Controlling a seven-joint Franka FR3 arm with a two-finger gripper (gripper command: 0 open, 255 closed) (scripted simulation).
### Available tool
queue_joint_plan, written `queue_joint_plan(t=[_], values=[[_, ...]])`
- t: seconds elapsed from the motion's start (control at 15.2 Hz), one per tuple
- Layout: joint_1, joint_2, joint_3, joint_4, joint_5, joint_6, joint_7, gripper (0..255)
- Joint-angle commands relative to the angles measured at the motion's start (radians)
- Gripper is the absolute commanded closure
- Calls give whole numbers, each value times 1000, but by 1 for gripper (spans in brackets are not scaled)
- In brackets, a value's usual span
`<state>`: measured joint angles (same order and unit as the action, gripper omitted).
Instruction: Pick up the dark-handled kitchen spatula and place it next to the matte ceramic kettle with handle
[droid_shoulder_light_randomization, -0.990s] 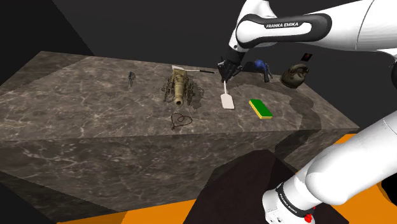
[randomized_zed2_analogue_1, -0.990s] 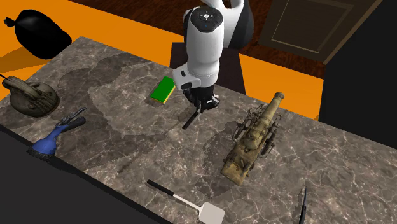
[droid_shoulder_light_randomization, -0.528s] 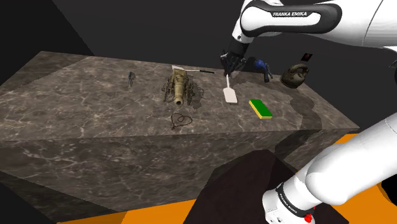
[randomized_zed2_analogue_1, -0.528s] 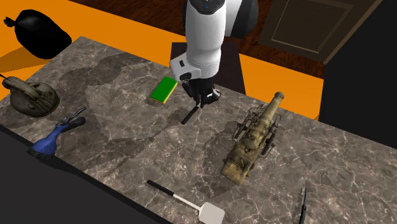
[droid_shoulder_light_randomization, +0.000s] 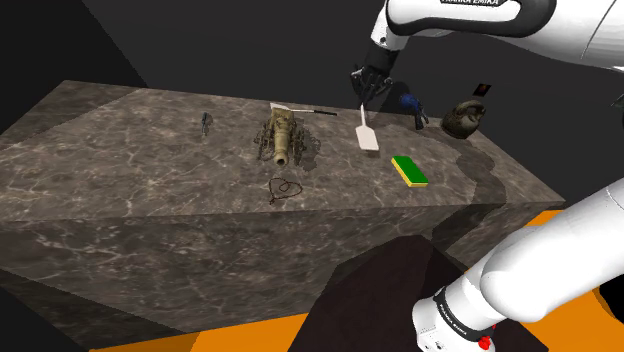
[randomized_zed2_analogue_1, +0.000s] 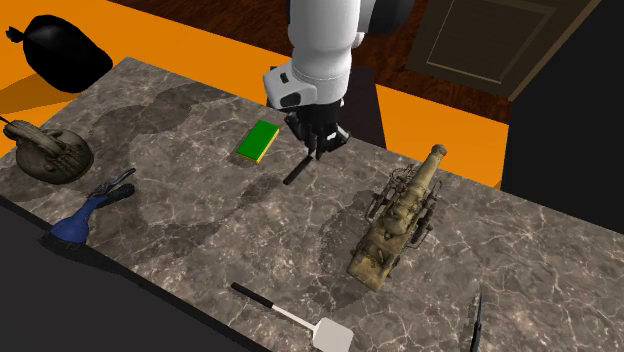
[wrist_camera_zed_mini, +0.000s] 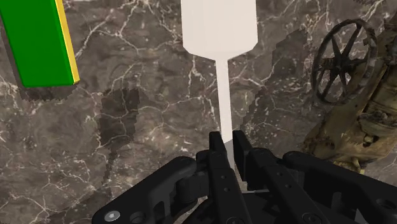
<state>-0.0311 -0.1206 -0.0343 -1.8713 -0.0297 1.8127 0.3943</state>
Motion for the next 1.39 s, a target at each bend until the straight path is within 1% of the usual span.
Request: queue_joint_plan(t=[0.0,0.73,1.32], values=[[-1,5,-1,32,0,-28,-2,255],[0,30,-1,210,2,-180,-6,255],[0,74,-1,388,3,-313,-10,255]])
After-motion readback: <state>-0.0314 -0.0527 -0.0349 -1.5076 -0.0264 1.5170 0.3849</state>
